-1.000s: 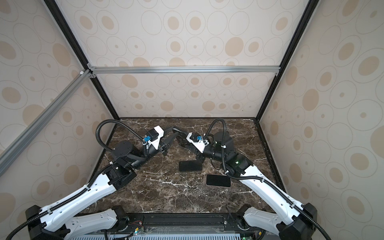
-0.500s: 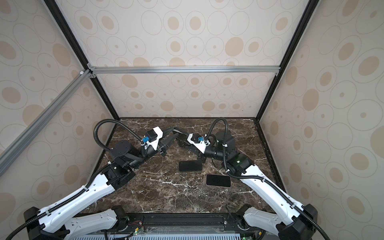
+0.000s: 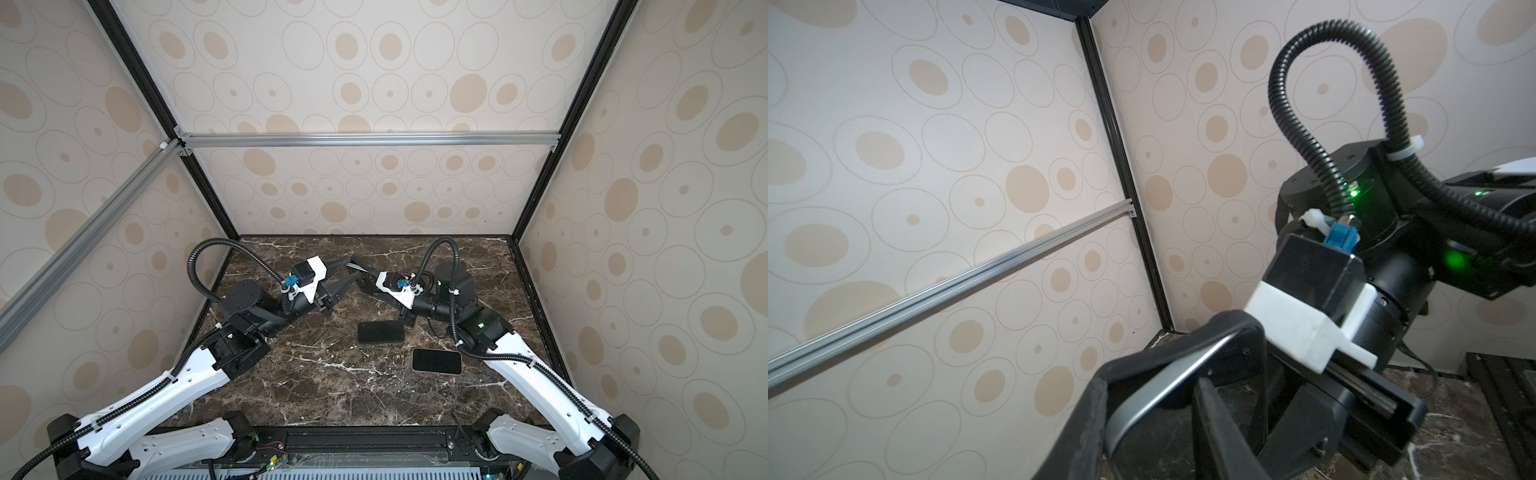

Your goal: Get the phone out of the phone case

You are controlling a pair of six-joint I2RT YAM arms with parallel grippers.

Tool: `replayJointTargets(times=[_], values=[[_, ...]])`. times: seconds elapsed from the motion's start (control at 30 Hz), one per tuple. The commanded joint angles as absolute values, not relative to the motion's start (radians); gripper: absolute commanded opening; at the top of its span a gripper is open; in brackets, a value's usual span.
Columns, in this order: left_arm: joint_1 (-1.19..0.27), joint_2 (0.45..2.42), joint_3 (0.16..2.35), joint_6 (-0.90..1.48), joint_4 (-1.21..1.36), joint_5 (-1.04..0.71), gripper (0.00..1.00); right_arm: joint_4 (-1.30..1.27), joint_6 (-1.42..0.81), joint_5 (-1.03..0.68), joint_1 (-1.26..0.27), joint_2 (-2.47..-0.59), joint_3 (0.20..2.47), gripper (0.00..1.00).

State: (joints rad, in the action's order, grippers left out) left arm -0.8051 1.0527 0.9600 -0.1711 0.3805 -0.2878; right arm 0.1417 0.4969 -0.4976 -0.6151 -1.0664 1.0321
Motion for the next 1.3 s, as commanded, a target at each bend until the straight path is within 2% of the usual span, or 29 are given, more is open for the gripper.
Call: replayJointTargets(times=[0.0,0.17,0.3,0.47,0.67,0.83,1.07,1.27], values=[[-0.824,1.111,0.942,-0.152,0.262,-0.357,0.4,0.005,0.623,-0.664,-0.68,-1.035,1.049,0.0],[-0.824,1.083,0.934,-0.153,0.275,-0.312,0.45,-0.032,0.498,-0.517,-0.68,-1.037,1.044,0.0],[-0.823,1.08,0.942,-0.157,0.27,-0.322,0.41,-0.053,0.468,-0.526,-0.679,-1.035,1.032,0.0],[-0.817,1.096,0.978,-0.174,0.196,-0.419,0.35,0.017,0.495,-0.593,-0.673,-1.037,1.07,0.0],[-0.754,1.13,1.046,-0.157,0.082,-0.704,0.33,0.088,0.463,-0.863,-0.584,-1.049,1.141,0.0],[-0.711,1.151,1.086,-0.141,0.025,-0.876,0.33,0.096,0.432,-1.018,-0.532,-1.069,1.184,0.0],[-0.709,1.177,1.088,-0.137,0.011,-0.884,0.33,-0.006,0.345,-1.068,-0.529,-1.092,1.195,0.0],[-0.71,1.227,1.095,-0.15,-0.033,-0.851,0.34,0.035,0.391,-0.981,-0.535,-1.102,1.218,0.0]])
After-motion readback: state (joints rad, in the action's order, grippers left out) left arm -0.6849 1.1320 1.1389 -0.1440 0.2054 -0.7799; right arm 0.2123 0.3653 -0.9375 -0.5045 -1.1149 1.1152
